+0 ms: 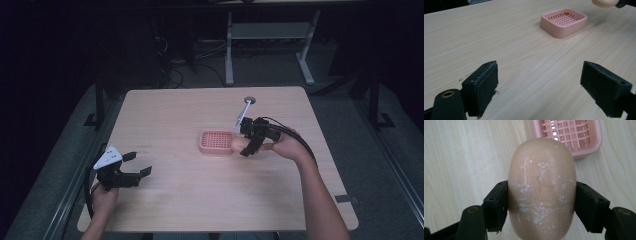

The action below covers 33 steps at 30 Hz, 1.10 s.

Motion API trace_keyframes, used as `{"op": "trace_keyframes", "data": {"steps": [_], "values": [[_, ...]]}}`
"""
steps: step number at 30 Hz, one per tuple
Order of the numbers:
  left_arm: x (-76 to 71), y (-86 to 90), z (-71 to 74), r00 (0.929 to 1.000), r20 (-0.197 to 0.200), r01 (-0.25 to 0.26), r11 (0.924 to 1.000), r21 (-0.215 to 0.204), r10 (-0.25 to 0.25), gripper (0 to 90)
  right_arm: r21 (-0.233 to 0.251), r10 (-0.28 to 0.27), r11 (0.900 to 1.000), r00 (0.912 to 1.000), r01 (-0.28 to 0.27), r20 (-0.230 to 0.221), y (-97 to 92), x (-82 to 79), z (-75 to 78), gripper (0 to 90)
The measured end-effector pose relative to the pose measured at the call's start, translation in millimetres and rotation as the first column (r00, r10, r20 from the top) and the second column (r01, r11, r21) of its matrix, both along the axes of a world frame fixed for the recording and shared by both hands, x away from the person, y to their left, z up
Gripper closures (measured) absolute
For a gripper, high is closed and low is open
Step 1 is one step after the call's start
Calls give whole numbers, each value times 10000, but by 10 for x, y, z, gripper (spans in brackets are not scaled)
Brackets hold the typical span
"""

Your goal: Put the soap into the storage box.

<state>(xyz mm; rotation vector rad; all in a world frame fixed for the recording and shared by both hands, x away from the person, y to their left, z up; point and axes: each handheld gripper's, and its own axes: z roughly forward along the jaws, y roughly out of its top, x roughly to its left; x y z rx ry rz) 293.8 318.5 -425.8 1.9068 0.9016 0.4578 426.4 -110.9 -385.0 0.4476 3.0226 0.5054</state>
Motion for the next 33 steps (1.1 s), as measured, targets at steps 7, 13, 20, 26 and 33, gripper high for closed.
{"op": "trace_keyframes", "data": {"steps": [7, 13, 20, 26, 33], "values": [[0, 0, 1, 10000, 9, -2, 10000, 3, 2, 143, -123, -8, 9999, 10000, 7, -88, 33, 53, -4, 321], [-2, 0, 2, 10000, 8, -15, 10000, -8, 15, 143, -167, 132, 9998, 9999, -132, -13, 99, 93, 34, 321], [-1, 3, 5, 10000, 28, 1, 10000, 11, -1, 143, -239, 268, 9994, 9996, -268, -32, 186, 155, 56, 321], [1, 6, 7, 10000, 38, 19, 10000, 30, -19, 143, -69, 357, 9993, 9994, -357, 41, 252, 188, 92, 321], [4, 5, 7, 10000, 53, 23, 10000, 44, -23, 143, -205, 514, 9985, 9987, -514, 23, 321, 251, 86, 321]]}}
